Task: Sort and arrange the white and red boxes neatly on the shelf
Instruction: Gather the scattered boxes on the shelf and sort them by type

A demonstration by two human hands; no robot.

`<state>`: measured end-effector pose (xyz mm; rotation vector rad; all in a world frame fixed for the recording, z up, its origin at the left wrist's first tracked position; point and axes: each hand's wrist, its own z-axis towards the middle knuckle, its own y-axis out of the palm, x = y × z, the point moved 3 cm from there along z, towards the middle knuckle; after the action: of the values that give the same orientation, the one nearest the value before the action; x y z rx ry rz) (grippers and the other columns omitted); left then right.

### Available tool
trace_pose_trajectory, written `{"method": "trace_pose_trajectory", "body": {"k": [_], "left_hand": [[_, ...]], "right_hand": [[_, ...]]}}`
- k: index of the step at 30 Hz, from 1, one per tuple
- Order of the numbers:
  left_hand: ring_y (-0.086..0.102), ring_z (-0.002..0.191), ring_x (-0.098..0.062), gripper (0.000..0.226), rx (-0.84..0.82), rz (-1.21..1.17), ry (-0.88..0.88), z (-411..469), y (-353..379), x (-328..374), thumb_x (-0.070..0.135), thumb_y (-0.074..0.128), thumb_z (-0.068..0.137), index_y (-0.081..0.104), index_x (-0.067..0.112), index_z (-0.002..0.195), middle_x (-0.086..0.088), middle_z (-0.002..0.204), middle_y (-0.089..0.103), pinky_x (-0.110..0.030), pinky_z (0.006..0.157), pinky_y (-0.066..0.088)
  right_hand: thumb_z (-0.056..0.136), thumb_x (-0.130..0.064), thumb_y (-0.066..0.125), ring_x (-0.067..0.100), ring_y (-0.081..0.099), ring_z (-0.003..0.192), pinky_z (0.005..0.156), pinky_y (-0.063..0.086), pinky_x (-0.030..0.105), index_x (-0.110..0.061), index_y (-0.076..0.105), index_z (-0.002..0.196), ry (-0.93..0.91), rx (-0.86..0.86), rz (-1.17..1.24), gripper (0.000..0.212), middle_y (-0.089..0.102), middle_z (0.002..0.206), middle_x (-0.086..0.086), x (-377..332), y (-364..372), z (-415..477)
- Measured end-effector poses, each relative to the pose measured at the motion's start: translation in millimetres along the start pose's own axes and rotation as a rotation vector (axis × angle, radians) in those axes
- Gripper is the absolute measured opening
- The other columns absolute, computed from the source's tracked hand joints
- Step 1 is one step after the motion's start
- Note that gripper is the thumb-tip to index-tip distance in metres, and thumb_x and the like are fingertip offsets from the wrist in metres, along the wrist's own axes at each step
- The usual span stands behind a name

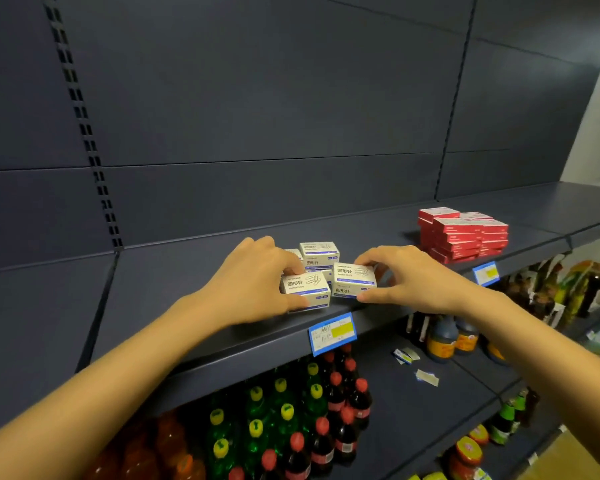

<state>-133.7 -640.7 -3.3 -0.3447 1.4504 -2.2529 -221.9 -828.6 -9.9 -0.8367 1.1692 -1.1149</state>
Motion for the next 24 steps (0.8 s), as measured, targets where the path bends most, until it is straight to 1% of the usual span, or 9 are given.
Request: {"method": "trace_pose_trajectory", "body": {"k": [3,6,8,10,12,14,18,21,24], "left_hand": [[0.040,0.089,-0.011,0.048,-0.015,0.100,-0.012,3,7,-1,0.059,0.055,0.078,0.060,0.030,0.115,0.007,0.105,0.063,-0.024,0.073,0.019],[0.027,0.083,-0.009,0.047,0.009,0.172,-0.030,4,12,-1,0.059,0.052,0.080,0.060,0.029,0.116,0.004,0.100,0.060,-0.024,0.071,0.013],[0.029,0.085,-0.011,0.046,0.011,0.219,-0.040,3,15,2,0.059,0.049,0.082,0.060,0.028,0.114,0.005,0.101,0.061,-0.026,0.073,0.013],[0.035,0.094,-0.012,0.046,-0.004,0.267,-0.044,1,16,6,0.058,0.044,0.084,0.060,0.028,0.114,0.009,0.108,0.061,-0.028,0.079,0.015],[0.036,0.102,-0.011,0.045,-0.008,0.271,-0.069,-1,16,9,0.057,0.042,0.086,0.058,0.029,0.116,0.011,0.115,0.057,-0.027,0.083,0.015],[0.039,0.104,-0.010,0.042,0.038,0.232,-0.108,-5,10,12,0.057,0.043,0.086,0.058,0.031,0.115,0.013,0.116,0.054,-0.025,0.084,0.016],[0.047,0.098,-0.012,0.039,0.187,0.204,-0.305,-17,-17,5,0.054,0.040,0.088,0.064,0.029,0.105,0.012,0.107,0.062,-0.025,0.077,0.020],[0.050,0.103,-0.018,0.033,0.144,0.298,-0.497,-42,-31,-12,0.044,0.041,0.093,0.063,0.024,0.108,0.006,0.113,0.063,-0.030,0.083,0.030],[0.051,0.109,-0.022,0.033,0.071,0.399,-0.689,-83,-45,-26,0.037,0.041,0.094,0.060,0.019,0.114,0.000,0.118,0.061,-0.034,0.090,0.036]], "right_hand": [[0.077,-0.043,0.068,0.009,0.057,0.097,0.084,0.050,0.036,-0.029,0.056,0.114,-0.055,-0.048,0.004,0.041,0.061,0.113,-0.012,9,7,10],[0.077,-0.044,0.067,0.007,0.056,0.097,0.085,0.049,0.033,-0.031,0.056,0.113,-0.113,-0.069,0.016,0.039,0.061,0.113,-0.014,15,11,20],[0.078,-0.044,0.067,0.006,0.056,0.098,0.086,0.049,0.033,-0.032,0.056,0.113,-0.151,-0.079,0.028,0.039,0.061,0.115,-0.014,17,13,27],[0.078,-0.047,0.065,0.006,0.055,0.101,0.086,0.048,0.033,-0.034,0.053,0.116,-0.182,-0.072,-0.002,0.042,0.059,0.119,-0.016,20,15,32],[0.078,-0.054,0.061,0.005,0.052,0.102,0.078,0.044,0.027,-0.038,0.049,0.119,-0.219,-0.035,-0.123,0.046,0.053,0.121,-0.020,21,14,36],[0.076,-0.061,0.057,0.005,0.051,0.096,0.069,0.036,0.025,-0.040,0.048,0.118,-0.274,0.027,-0.218,0.047,0.049,0.119,-0.022,18,7,38],[0.079,-0.059,0.055,0.004,0.054,0.097,0.068,0.036,0.025,-0.040,0.051,0.113,-0.432,0.147,-0.169,0.039,0.054,0.111,-0.022,0,-15,43],[0.083,-0.052,0.053,0.005,0.054,0.099,0.070,0.037,0.026,-0.039,0.053,0.109,-0.567,0.154,-0.102,0.029,0.057,0.109,-0.020,-26,-21,50],[0.087,-0.047,0.052,0.008,0.051,0.106,0.072,0.035,0.025,-0.037,0.053,0.114,-0.699,0.149,-0.066,0.029,0.056,0.114,-0.018,-60,-12,61]]}}
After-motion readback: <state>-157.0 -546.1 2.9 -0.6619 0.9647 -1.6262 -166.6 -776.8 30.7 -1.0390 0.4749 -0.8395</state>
